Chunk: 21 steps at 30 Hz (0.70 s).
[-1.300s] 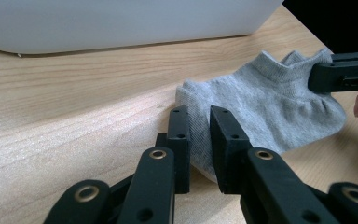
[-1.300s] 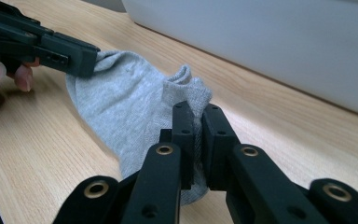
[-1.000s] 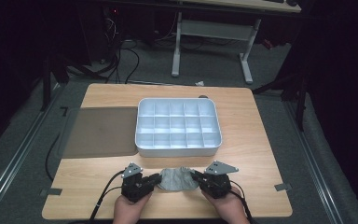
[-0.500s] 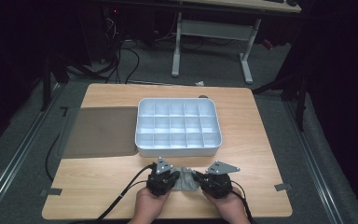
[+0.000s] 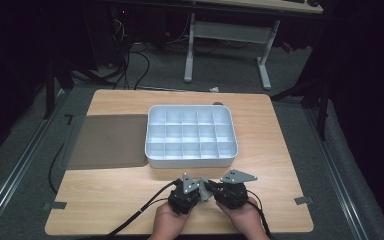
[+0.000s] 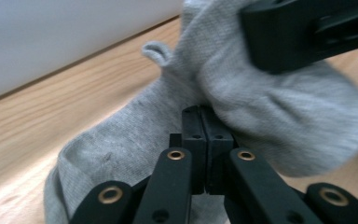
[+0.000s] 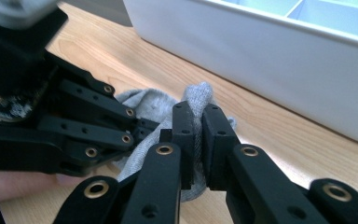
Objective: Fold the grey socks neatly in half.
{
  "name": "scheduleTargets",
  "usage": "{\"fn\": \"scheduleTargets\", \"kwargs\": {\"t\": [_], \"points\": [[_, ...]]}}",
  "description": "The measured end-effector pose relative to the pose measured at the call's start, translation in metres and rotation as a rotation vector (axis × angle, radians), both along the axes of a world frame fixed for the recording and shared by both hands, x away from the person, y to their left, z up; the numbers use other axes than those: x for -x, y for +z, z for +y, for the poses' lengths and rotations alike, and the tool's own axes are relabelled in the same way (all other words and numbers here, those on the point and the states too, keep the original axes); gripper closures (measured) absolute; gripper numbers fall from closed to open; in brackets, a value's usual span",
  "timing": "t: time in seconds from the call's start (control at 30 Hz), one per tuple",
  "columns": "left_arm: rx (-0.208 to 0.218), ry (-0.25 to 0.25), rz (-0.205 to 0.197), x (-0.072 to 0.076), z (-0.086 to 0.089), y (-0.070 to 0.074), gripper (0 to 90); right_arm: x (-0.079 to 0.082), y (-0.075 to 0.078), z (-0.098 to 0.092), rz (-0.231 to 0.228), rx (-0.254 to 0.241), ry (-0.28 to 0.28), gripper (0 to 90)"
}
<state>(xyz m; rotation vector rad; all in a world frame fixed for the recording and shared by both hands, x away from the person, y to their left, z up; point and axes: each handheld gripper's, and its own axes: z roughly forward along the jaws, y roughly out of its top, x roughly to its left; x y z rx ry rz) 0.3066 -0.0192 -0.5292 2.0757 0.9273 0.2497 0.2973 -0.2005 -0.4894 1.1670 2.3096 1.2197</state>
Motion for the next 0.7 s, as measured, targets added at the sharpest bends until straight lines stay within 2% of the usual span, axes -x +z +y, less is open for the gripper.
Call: {"fn": "scheduleTargets", "kwargs": {"t": [0.03,0.07,0.17,0.3,0.37,0.47,0.5,0.6,0.7], "points": [[0.019,0.004,0.017,-0.002,0.003,0.0,87.4,0.0,0.0,0.0,0.0,0.0,0.0,85.7],[0.064,0.02,0.043,-0.005,0.012,0.003,85.1,0.0,-0.002,-0.002,0.005,0.0,0.001,85.8],[0.086,0.029,0.031,-0.005,0.022,0.009,80.8,0.001,-0.004,-0.005,0.013,-0.004,-0.005,85.8],[0.132,0.06,-0.001,-0.004,0.048,0.019,75.4,0.002,-0.006,-0.01,0.018,-0.003,-0.01,85.8],[0.158,0.089,0.008,-0.004,0.065,0.019,69.1,0.002,-0.006,-0.011,0.016,0.0,-0.013,85.7],[0.178,0.102,0.018,-0.002,0.075,0.017,62.9,0.002,-0.005,-0.011,0.016,0.004,-0.013,85.8],[0.183,0.094,0.033,0.0,0.08,0.013,57.2,0.001,-0.005,-0.009,0.017,0.009,-0.01,85.7],[0.181,0.101,0.056,-0.001,0.083,0.007,53.1,0.001,-0.003,-0.008,0.015,0.015,-0.008,85.8],[0.218,0.096,0.132,-0.007,0.087,0.0,51.0,0.001,0.0,-0.006,0.012,0.031,-0.01,85.7]]}}
